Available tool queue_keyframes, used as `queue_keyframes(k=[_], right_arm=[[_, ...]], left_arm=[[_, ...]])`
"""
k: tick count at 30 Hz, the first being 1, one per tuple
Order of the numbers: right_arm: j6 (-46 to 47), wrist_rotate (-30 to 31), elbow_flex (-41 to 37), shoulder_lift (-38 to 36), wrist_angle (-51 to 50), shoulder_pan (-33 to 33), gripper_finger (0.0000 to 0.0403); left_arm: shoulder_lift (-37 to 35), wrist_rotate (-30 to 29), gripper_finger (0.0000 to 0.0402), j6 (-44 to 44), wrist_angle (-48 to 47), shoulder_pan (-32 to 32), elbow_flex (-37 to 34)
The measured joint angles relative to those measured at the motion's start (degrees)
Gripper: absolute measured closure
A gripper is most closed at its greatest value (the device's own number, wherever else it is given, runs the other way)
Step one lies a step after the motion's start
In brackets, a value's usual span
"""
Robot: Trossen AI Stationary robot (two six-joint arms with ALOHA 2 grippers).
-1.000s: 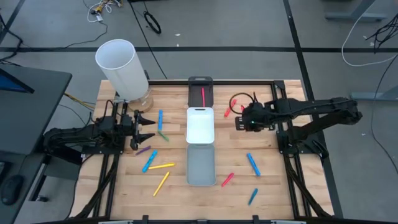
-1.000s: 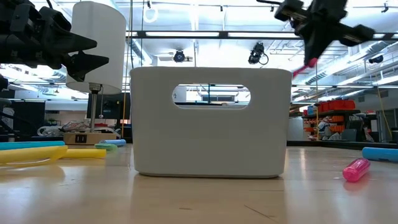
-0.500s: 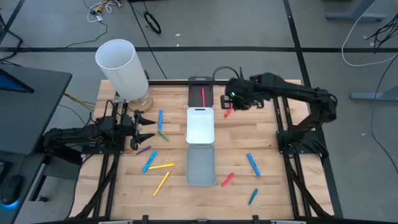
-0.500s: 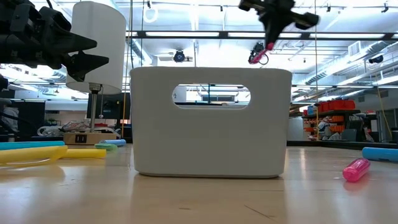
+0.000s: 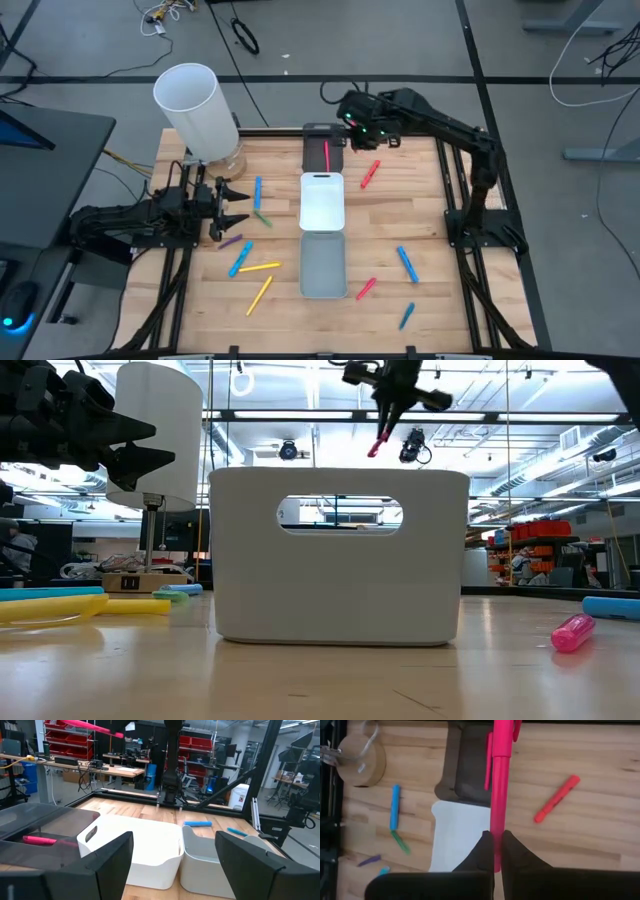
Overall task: Pick & Place Markers
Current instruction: Put the large pink pen into the black bin
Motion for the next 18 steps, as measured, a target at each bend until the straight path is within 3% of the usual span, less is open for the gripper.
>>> queue_keyframes(k=[18], right_arm=[[-6.54,-2.14,2.58,12.43,9.72,-6.04,0.0403]], left_arm=[[0.00,0.00,0.0113,0.01,0.00,-0.02,0.00]])
